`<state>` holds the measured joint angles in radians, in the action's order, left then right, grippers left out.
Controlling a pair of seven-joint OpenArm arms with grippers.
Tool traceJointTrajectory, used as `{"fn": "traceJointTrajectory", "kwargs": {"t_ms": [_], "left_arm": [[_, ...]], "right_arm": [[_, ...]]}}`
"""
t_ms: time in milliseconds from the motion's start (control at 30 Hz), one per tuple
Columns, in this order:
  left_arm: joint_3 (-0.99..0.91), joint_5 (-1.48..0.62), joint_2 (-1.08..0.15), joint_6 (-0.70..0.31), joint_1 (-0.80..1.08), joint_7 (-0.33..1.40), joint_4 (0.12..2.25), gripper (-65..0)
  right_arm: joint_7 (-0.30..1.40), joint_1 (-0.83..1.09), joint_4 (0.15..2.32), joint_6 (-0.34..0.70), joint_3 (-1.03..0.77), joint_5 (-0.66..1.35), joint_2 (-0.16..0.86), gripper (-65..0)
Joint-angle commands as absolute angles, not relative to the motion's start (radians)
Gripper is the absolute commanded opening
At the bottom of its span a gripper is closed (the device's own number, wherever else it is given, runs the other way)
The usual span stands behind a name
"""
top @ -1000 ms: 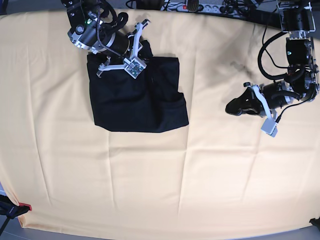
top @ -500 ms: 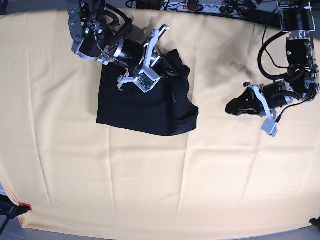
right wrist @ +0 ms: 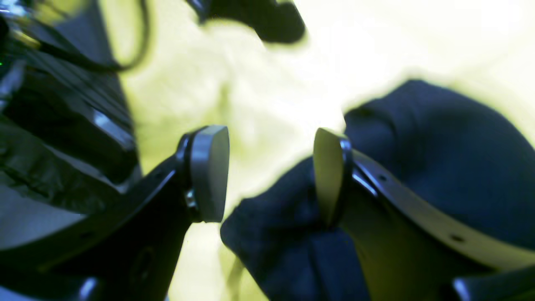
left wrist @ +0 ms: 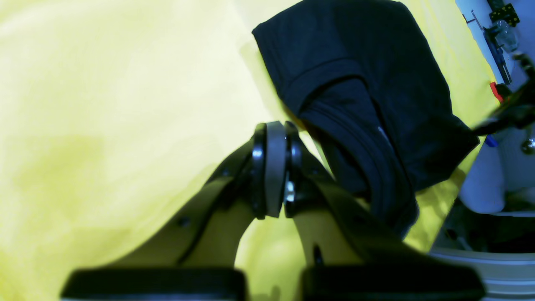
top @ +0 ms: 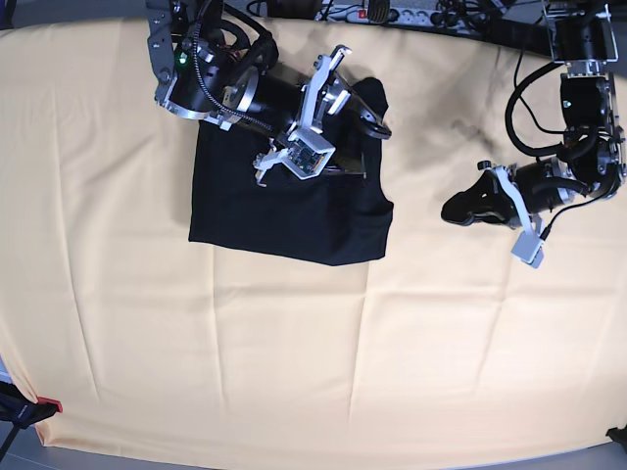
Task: Fold the T-shirt properly
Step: 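Grasp the folded bundle with both grippers and square it up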
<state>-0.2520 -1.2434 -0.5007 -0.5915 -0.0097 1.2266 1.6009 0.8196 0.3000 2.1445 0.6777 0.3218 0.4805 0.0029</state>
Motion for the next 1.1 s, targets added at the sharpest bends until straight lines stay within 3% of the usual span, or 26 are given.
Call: {"fn": "traceJointTrajectory", "kwargs": {"t_ms": [0,67,100,167,200,400,567,700,867,1067], "left_arm": [[-0.258,-1.331,-0.520,-0.612,-0.025,1.254,1.615,-65.0],[-0.245,-1.484,-0.530,-0.679,-0.025,1.364,1.615,-65.0],[-0.234,-1.484,-0.537,-0.694,-0.025,1.396,1.617,-65.0],[-0.196,-1.484,-0.549,-0.693,-0.022,1.396,1.646,-65.0],[-0.172,-1.484,-0.552,-0.693,-0.018,1.396,1.666,-65.0],[0.031,-1.484,-0.551,-0.698,0.000,1.396,1.843,-65.0],[0.213,-1.482,-0.539,-0.698,0.000,1.396,1.934,-65.0],[0.340,-1.327,-0.512,-0.698,0.000,1.389,1.942,-65.0],[0.492,-1.028,-0.501,-0.698,-0.001,1.274,1.942,-65.0],[0.542,-0.730,-0.502,-0.698,-0.001,1.108,1.942,-65.0]], "right_arm": [[0.798,0.270,2.165,0.676,0.321,0.449,-0.007,-30.7],[0.814,0.220,2.165,0.638,0.320,0.362,-0.008,-34.6],[0.817,0.192,2.165,0.608,0.320,0.327,-0.008,-41.2],[0.818,0.145,2.165,0.566,0.316,0.280,0.002,-60.5],[0.818,0.129,2.165,0.553,0.309,0.268,0.012,-65.0],[0.767,0.070,2.144,0.542,0.247,0.253,0.119,-65.0],[0.706,0.021,2.003,0.545,0.185,0.258,0.196,-65.0],[0.701,-0.065,1.829,0.617,0.185,0.290,0.255,-65.0],[0.701,-0.167,1.665,0.633,0.185,0.303,0.301,-65.0],[0.760,-0.192,1.552,0.695,0.191,0.374,0.355,-65.0]]}}
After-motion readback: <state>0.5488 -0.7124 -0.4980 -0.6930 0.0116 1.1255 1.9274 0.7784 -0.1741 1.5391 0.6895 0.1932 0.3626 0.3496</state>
